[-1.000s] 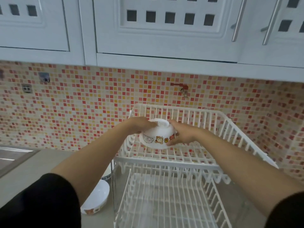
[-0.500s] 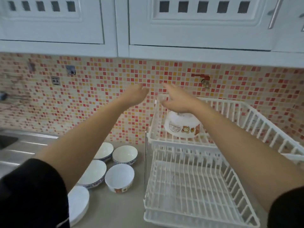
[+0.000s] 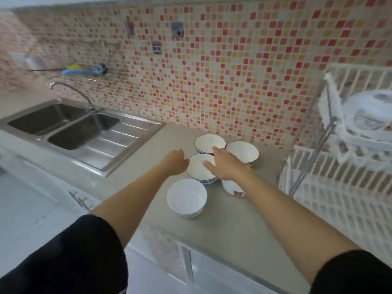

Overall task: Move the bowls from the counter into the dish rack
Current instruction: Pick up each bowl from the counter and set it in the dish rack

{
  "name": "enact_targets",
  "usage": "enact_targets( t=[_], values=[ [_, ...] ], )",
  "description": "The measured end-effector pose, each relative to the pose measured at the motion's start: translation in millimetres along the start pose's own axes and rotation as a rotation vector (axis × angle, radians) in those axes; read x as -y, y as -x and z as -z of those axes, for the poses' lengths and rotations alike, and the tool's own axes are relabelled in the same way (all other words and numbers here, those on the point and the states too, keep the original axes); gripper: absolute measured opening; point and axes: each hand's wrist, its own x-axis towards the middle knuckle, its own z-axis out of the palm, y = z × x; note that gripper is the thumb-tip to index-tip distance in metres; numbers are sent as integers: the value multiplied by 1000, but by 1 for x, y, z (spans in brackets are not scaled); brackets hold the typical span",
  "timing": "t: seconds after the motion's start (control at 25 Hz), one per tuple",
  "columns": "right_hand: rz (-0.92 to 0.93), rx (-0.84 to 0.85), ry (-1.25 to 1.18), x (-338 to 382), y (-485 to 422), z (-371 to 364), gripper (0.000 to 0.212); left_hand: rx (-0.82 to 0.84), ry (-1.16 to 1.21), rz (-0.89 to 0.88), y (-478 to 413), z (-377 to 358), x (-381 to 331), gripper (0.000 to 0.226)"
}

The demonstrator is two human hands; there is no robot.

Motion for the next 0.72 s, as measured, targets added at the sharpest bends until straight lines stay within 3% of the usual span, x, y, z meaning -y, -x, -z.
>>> enact_targets(
  t=[0.2, 0.44, 0.6, 0.72],
  values=[
    [-208, 111, -217, -12, -14, -125, 69, 138, 63, 130, 6, -98, 59, 55],
    [-216, 87, -256, -2, 3, -155, 53, 94, 310, 182, 23, -126, 82, 47],
    [-92, -157, -385, 22, 17, -81, 60, -140, 444, 141, 22, -47, 58, 60],
    [76, -630, -555, -3, 41, 76, 61, -449, 658, -285, 25, 88, -55, 58]
  ],
)
